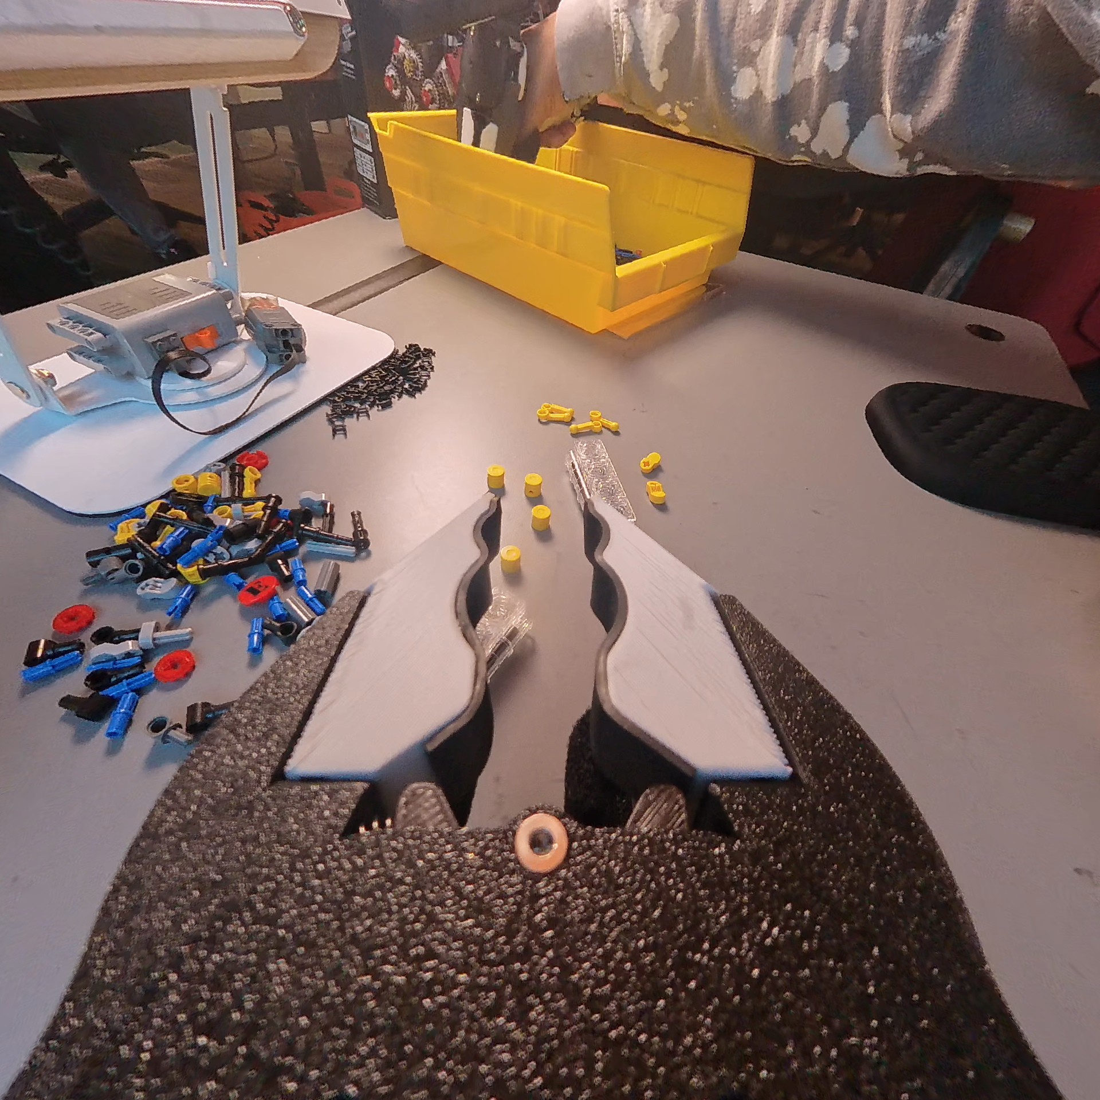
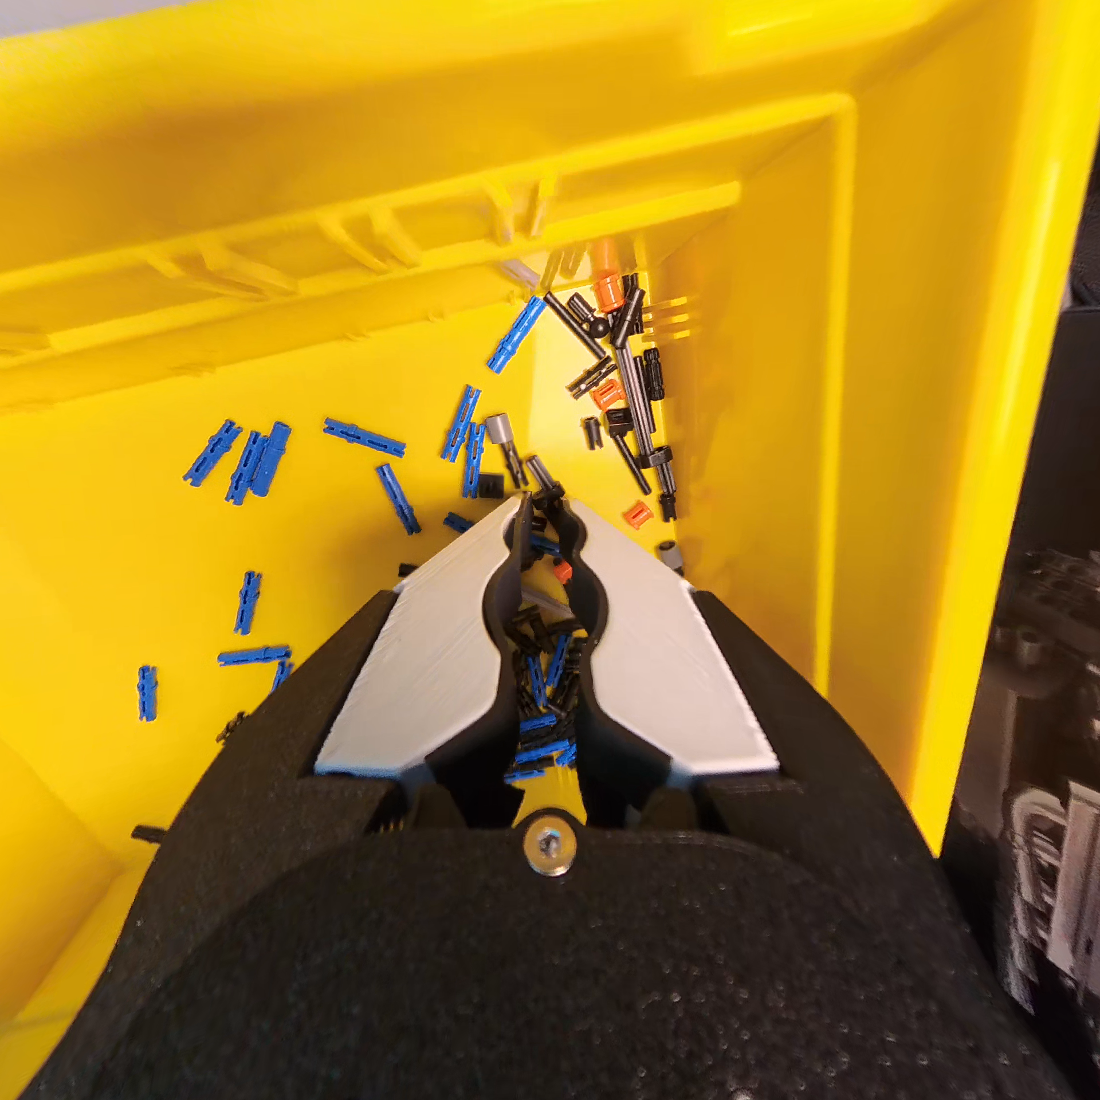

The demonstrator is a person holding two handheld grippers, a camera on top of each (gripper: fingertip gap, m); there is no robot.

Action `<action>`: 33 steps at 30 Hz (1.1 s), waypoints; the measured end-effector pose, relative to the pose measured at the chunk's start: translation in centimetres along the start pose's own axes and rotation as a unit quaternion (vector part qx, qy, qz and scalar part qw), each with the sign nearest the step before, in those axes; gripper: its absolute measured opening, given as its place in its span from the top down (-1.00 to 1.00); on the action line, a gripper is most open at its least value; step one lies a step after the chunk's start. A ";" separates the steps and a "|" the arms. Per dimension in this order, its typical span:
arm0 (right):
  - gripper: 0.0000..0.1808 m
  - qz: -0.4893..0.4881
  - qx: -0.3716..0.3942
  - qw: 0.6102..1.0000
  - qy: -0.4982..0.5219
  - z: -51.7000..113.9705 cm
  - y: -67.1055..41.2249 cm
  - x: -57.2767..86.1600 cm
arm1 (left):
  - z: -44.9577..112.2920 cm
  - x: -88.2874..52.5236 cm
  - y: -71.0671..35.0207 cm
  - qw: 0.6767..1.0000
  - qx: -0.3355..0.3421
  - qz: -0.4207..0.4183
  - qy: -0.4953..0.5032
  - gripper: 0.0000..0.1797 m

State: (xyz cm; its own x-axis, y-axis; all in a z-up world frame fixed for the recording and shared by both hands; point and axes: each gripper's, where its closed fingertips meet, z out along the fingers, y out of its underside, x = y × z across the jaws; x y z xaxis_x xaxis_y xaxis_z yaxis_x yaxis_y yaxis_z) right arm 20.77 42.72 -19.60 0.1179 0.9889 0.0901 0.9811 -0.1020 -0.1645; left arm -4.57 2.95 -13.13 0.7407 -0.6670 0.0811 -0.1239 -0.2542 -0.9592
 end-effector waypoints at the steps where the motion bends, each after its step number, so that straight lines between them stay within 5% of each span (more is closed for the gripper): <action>1: 0.93 -0.010 0.005 1.000 0.007 -0.5 -0.1 -0.1 | 0.0 0.0 0.0 1.000 -0.001 0.002 0.000 0.72; 7: 0.92 -0.042 0.169 0.981 0.079 -11.7 -4.8 -3.7 | 0.0 0.6 0.3 1.000 -0.009 0.013 0.006 0.72; 11: 0.92 -0.080 0.277 0.957 0.041 -18.6 -7.7 -13.9 | 0.3 0.8 0.6 1.000 -0.022 0.015 0.009 0.72; 21: 0.91 -0.136 0.253 0.946 -0.149 -7.2 -10.2 -40.8 | -0.4 0.7 0.5 0.999 -0.036 0.017 -0.013 0.72; 33: 0.82 -0.149 0.255 0.942 -0.161 -3.0 -16.1 -46.1 | -1.1 0.0 0.8 0.997 -0.056 0.049 -0.036 0.72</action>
State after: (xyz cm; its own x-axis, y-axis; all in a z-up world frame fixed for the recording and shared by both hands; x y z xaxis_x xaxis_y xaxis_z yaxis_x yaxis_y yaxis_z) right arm 0.02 -1.60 -18.14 -0.2834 0.9556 -0.0813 0.7518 0.1687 -0.6375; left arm -5.39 1.93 -13.54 0.7658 -0.6421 -0.0357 -0.2688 -0.2691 -0.9248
